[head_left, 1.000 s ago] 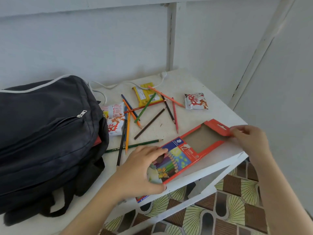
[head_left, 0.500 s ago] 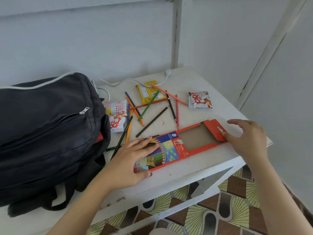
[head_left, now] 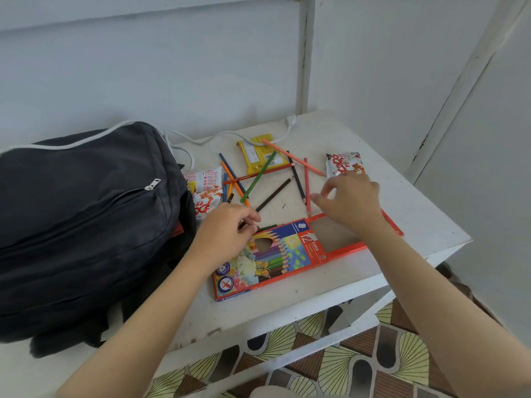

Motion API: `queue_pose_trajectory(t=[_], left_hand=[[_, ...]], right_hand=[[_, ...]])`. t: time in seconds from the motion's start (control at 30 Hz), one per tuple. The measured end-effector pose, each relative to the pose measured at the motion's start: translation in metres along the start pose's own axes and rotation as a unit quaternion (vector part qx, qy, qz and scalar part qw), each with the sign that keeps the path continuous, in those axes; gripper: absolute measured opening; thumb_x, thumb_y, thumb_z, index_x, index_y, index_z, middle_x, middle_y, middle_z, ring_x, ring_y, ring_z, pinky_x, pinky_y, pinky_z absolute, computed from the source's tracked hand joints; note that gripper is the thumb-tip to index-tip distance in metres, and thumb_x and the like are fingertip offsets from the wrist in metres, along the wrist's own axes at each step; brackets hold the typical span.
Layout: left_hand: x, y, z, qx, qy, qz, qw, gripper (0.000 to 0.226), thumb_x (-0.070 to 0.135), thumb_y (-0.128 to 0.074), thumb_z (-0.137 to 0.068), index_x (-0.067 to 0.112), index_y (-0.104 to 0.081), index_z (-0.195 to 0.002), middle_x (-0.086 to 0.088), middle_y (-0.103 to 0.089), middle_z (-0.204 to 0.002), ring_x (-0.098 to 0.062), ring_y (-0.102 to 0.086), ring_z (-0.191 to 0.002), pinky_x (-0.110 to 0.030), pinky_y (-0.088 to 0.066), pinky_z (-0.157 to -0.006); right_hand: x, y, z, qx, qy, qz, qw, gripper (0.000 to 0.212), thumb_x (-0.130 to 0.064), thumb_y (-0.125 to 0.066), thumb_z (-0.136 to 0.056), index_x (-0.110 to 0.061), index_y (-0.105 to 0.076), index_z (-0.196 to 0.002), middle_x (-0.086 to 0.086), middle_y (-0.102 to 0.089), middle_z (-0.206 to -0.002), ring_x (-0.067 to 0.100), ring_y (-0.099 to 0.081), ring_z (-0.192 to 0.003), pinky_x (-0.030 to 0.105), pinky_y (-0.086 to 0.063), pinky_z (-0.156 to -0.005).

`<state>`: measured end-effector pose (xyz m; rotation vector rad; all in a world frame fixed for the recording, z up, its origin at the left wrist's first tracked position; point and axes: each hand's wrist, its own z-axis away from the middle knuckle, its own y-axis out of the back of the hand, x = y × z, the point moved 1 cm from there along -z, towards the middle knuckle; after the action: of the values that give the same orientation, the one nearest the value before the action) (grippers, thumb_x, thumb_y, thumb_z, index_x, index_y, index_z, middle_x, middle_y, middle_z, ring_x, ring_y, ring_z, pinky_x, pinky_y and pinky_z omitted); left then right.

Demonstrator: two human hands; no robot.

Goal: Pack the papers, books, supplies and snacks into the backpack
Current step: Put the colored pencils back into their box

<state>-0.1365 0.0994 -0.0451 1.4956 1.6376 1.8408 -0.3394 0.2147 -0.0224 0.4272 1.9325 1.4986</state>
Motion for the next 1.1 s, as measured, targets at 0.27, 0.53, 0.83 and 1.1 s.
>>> queue_pose_trajectory(t=[0.27, 0.53, 0.83, 1.1], left_hand=[[-0.002, 0.013, -0.025, -0.110, -0.014, -0.053, 0.992, 0.013, 0.033, -0.073, -0.076, 0.027, -0.068, -0.086, 0.016, -0.063, -0.075, 0.003, -0.056, -0.072, -0.016, -0.040, -0.062], [0.005, 0.011, -0.034, -0.052, 0.020, 0.011, 0.998, 0.005, 0.023, -0.063, -0.084, 0.023, -0.068, -0.083, 0.015, -0.062, -0.078, 0.001, -0.055, -0.071, -0.009, -0.037, -0.058], [0.064, 0.020, -0.068, 0.134, 0.031, 0.313, 0.940, 0.015, 0.009, -0.052, -0.092, 0.022, -0.056, -0.098, 0.009, -0.065, -0.082, 0.004, -0.060, -0.068, -0.024, -0.053, -0.063], [0.117, -0.015, -0.074, 0.086, -0.060, 0.341, 0.934, 0.024, 0.004, -0.060, -0.086, 0.024, -0.058, -0.099, -0.001, -0.062, -0.084, -0.016, -0.064, -0.077, -0.036, -0.057, -0.071]], right_hand=[[-0.023, -0.011, -0.022, -0.104, -0.044, 0.105, 0.988, 0.034, -0.045, -0.062, -0.080, -0.013, -0.054, -0.087, 0.008, -0.058, -0.109, 0.029, -0.048, -0.112, 0.037, -0.035, -0.090], [0.009, 0.013, -0.009, 0.079, -0.073, -0.235, 0.966, 0.008, -0.021, -0.060, -0.082, -0.014, -0.061, -0.081, -0.001, -0.061, -0.083, 0.019, -0.056, -0.079, 0.026, -0.040, -0.067], [0.051, 0.044, 0.040, 0.295, -0.191, -0.516, 0.781, 0.009, -0.017, -0.058, -0.092, -0.011, -0.056, -0.098, 0.000, -0.069, -0.077, 0.006, -0.065, -0.056, 0.020, -0.050, -0.054], [0.061, 0.031, 0.055, 0.252, -0.192, -0.440, 0.841, 0.024, -0.016, -0.060, -0.091, -0.020, -0.048, -0.111, -0.007, -0.068, -0.072, 0.000, -0.063, -0.056, 0.021, -0.052, -0.060]])
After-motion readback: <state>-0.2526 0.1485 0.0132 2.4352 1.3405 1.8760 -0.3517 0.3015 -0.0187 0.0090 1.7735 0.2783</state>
